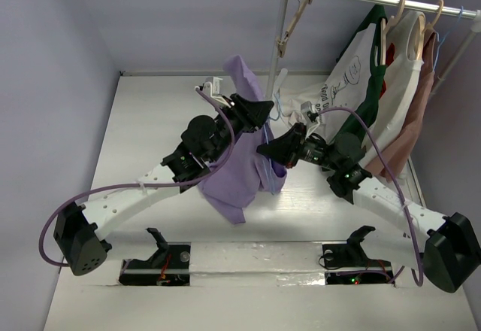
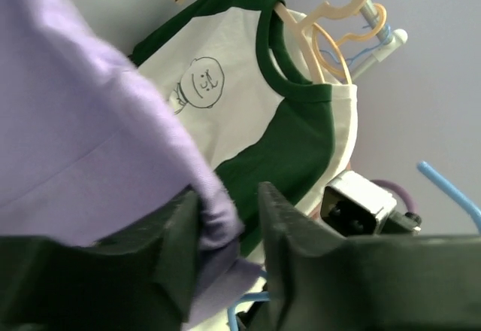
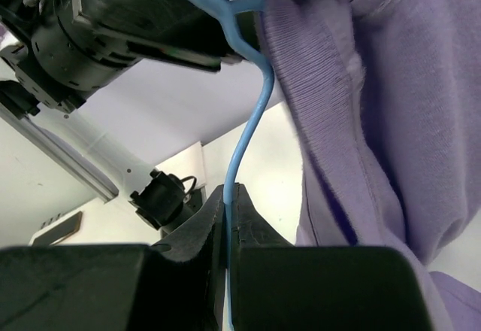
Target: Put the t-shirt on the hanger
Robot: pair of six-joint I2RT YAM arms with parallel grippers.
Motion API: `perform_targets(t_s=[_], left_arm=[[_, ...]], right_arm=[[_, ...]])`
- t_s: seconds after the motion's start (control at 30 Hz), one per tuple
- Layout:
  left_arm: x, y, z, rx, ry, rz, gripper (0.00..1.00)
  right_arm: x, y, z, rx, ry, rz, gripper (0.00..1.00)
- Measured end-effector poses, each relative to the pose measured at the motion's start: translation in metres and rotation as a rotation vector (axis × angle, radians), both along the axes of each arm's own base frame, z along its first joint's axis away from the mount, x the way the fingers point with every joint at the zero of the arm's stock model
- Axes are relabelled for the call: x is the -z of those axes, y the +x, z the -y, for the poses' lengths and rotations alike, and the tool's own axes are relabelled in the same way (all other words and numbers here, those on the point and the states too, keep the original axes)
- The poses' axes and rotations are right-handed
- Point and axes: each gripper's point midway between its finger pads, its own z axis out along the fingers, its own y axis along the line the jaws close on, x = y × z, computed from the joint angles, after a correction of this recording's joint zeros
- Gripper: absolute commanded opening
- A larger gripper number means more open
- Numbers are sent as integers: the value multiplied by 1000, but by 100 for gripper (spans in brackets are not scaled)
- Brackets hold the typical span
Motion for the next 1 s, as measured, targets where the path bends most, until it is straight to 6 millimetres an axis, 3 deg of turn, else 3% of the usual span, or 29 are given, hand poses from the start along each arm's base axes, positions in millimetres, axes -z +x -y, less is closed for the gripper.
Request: perform_targets(t_s=[0.03,0.07,0.1,0.27,0.3,0.33,0.37,0.4,0.43,0.5,0.6,0.63,0.67,0.73,0.77,0.9,1.0], left_arm=[[2,1,0,-3,5,-1,21],[4,1,-1,-7,5,-4,7],[5,2,-1,-11,5,-8,1],[5,2,-2,-18,-15,-14,0],[5,2,-2,-19,-16,-15,0],[5,2,-3,-22,-15,-17,0],[6,2,-4,-26,-12,-20,0],[7,2,-6,-30,-10,-24,0],[7,2,-8,-38,-4,-25,0],[5,2,-16,-58,-1,-28,0],[-5,3,-33,-98,-19,-23,0],[-10,2,-39,-109,-31,-18,0],[-15,2,-45,-120,-42,-15,0],[-24,0,-54,-136,-64,-5,0],[-27,-2,-58,-140,-73,-2,0],[-31,-5,-63,-143,-80,-2,0],[-27,-5,-62,-142,-72,-13,0]], right_arm=[[1,1,-1,0,-1,-1,0],[1,1,-1,-1,-1,0,0],[1,1,-1,-1,-1,1,0],[3,2,-1,4,-9,8,0],[3,2,-1,5,-9,6,5],[4,3,-1,6,-12,3,18],[5,3,0,9,-18,-3,44],[7,3,1,18,-25,-19,56],[8,3,2,29,-32,-20,66],[8,2,9,65,-46,-28,76],[7,-5,28,143,-41,-6,73],[10,-7,34,166,-46,-8,69],[14,-6,40,200,-51,-6,53],[28,-8,50,245,-64,-18,47],[38,-7,54,273,-79,-30,48],[86,1,64,348,-177,-116,76],[116,4,68,369,-251,-159,78]])
